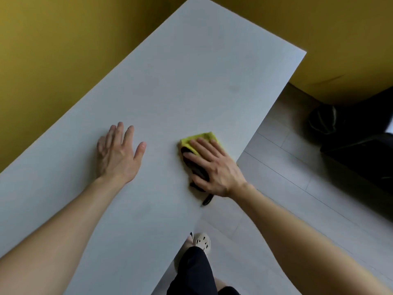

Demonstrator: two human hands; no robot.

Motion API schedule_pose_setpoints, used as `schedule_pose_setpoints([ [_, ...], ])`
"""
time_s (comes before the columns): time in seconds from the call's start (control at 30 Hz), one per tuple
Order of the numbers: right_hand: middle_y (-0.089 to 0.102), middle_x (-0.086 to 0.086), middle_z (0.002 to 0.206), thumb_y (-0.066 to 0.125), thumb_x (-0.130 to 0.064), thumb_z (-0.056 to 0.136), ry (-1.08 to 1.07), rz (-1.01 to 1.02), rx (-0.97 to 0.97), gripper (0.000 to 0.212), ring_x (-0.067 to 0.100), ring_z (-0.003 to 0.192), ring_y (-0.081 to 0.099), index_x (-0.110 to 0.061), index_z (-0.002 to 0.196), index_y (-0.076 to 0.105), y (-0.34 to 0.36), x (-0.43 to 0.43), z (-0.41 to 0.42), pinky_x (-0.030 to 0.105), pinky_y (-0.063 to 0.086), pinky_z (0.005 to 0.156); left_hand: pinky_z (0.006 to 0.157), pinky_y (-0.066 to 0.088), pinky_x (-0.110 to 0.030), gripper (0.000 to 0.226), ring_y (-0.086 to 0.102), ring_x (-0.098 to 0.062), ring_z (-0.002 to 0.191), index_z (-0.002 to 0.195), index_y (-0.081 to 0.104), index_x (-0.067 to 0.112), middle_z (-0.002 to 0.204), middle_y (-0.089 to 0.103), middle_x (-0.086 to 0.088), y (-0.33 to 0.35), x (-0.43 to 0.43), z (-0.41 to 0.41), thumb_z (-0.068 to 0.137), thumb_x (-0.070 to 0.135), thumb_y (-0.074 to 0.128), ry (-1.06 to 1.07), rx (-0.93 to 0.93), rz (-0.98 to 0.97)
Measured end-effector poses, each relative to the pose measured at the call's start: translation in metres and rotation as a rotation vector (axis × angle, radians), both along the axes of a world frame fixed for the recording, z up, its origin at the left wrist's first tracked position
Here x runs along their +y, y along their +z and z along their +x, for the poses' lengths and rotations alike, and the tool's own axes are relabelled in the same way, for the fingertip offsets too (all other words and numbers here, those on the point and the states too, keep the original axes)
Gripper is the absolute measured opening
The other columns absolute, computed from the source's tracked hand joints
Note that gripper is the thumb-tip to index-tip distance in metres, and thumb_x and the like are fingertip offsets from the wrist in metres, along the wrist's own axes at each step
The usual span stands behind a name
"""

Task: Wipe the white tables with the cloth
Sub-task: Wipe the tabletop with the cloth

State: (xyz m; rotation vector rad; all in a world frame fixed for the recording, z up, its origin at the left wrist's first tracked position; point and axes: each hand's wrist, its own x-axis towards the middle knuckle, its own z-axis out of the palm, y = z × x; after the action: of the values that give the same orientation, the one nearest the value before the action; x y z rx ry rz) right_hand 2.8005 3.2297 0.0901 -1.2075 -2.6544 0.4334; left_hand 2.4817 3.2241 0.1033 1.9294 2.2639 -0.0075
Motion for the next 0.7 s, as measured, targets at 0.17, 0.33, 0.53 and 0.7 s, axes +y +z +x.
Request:
schedule_pose_setpoints([
  [0.17,0.023,0.004,0.180,0.058,-0.050,0.099,-0.539,0.044,-0.081,0.069,0.026,0.169,0.011,-0.029,0.164,0.046,0.004,0.052,0.002,0.055,0.010,0.135,0.129,0.018,-0.064,0.077,0.020,-0.039,0.164,0.166,0.034,0.013,0.175,0.025,-0.020,-0.019,0.022,-0.022,0.106,0.060,0.029,-0.025,-0.011,0.104],
  [0.33,0.018,0.009,0.181,0.062,-0.042,0.101,0.175,-0.062,-0.039,0.068,0.032,0.169,0.008,-0.022,0.164,0.048,0.008,-0.020,-0.053,0.062,0.012,0.134,0.131,0.013,-0.066,0.075,0.016,-0.037,0.166,0.169,0.030,0.016,0.178,0.022,-0.016,-0.029,0.030,-0.032,0.108,0.059,0.032,0.021,0.022,0.151],
  [0.53,0.027,0.009,0.178,0.069,-0.042,0.103,0.363,-0.047,-0.109,0.068,0.031,0.168,0.018,-0.020,0.164,0.048,0.009,0.108,-0.007,0.061,0.018,0.134,0.132,0.014,-0.063,0.069,0.020,-0.033,0.166,0.168,0.038,0.020,0.178,0.025,-0.012,-0.032,0.025,-0.029,0.109,0.056,0.040,0.049,-0.007,0.241],
  [0.7,0.025,0.008,0.179,0.061,-0.046,0.104,-0.345,0.065,-0.092,0.067,0.030,0.169,0.014,-0.023,0.165,0.046,0.008,0.132,-0.032,0.063,0.017,0.132,0.130,0.015,-0.065,0.069,0.020,-0.034,0.166,0.167,0.039,0.017,0.178,0.025,-0.013,-0.034,0.025,-0.029,0.109,0.054,0.041,0.042,-0.023,0.251],
])
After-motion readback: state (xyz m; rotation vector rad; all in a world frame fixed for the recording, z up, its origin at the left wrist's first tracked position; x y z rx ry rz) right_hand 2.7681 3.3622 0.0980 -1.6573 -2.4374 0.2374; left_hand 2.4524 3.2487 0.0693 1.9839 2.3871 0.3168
